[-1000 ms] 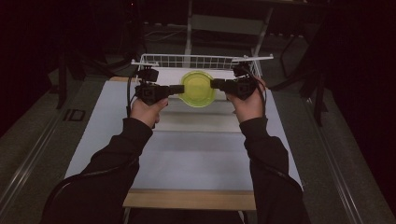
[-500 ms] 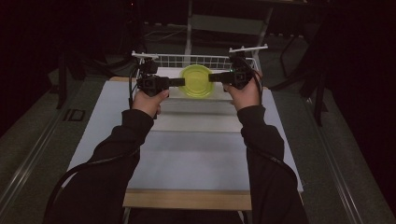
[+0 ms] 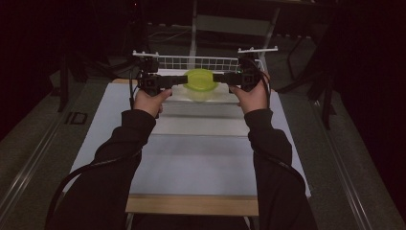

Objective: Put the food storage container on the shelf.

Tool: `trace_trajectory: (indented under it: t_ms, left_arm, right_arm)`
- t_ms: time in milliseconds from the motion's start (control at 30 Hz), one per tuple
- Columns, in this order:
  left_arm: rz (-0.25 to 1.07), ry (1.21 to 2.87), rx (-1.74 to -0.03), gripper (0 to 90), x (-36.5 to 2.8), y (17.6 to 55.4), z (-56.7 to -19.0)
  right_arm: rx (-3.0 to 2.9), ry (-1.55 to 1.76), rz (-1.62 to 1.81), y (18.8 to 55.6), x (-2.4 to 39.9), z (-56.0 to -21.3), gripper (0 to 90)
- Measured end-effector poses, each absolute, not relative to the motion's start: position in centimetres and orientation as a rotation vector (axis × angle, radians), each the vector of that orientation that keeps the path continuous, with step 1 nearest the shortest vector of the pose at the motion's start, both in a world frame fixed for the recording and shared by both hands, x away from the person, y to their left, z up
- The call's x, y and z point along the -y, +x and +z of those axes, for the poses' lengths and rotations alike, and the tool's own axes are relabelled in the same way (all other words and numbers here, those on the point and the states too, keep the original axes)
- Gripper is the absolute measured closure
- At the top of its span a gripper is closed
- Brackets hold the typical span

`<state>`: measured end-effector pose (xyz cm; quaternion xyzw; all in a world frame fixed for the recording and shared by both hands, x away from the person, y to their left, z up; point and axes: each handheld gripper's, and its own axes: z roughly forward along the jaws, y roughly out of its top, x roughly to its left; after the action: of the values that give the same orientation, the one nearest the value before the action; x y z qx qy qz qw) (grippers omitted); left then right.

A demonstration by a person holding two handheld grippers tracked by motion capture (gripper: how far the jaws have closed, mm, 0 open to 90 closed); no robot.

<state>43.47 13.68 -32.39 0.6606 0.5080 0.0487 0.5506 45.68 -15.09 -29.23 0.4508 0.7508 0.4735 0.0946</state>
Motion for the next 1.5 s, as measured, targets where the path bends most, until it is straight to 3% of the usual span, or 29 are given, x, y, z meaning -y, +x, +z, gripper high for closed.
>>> trace_trajectory:
  t_ms: [200, 467, 533, 600, 700, 800, 967, 1033, 1500]
  left_arm:
    - [0.15, 1.58, -1.135, 45.8, -14.5, 41.8, -31.7]
    - [0.178, 1.601, -1.106, 40.5, -15.6, 39.5, -32.4]
    - [0.183, 1.611, -1.089, 40.4, -15.7, 38.9, -32.8]
    - [0.171, 1.612, -1.071, 39.2, -15.8, 38.4, -33.2]
    - [0.139, 1.601, -1.053, 33.8, -15.7, 37.7, -34.1]
    - [0.117, 1.628, -1.015, 21.6, -15.5, 37.2, -35.1]
    - [0.242, 1.686, -0.951, 12.3, -15.1, 35.7, -37.2]
    - [0.259, 1.716, -0.934, 1.0, -15.0, 35.1, -38.4]
    - [0.282, 1.757, -0.972, 1.0, -16.3, 32.3, -44.6]
  right_arm:
    - [-2.245, 1.28, 1.424, 43.9, 15.4, -29.1, 46.7]
    - [-2.276, 1.202, 1.457, 41.4, 15.1, -30.1, 53.4]
    - [-2.298, 1.185, 1.47, 40.7, 14.9, -30.6, 60.9]
    - [-2.348, 1.148, 1.426, 40.1, 14.3, -31.3, 76.0]
    - [-2.397, 1.122, 1.367, 39.7, 13.5, -32.7, 90.0]
    - [-2.407, 1.128, 1.352, 39.9, 12.7, -33.7, 90.0]
    - [-2.38, 1.138, 1.369, 40.4, 11.8, -34.0, 90.0]
    - [-2.362, 1.146, 1.37, 40.7, 11.6, -34.0, 90.0]
    - [-2.318, 1.226, 1.389, 43.1, 10.8, -34.2, 90.0]
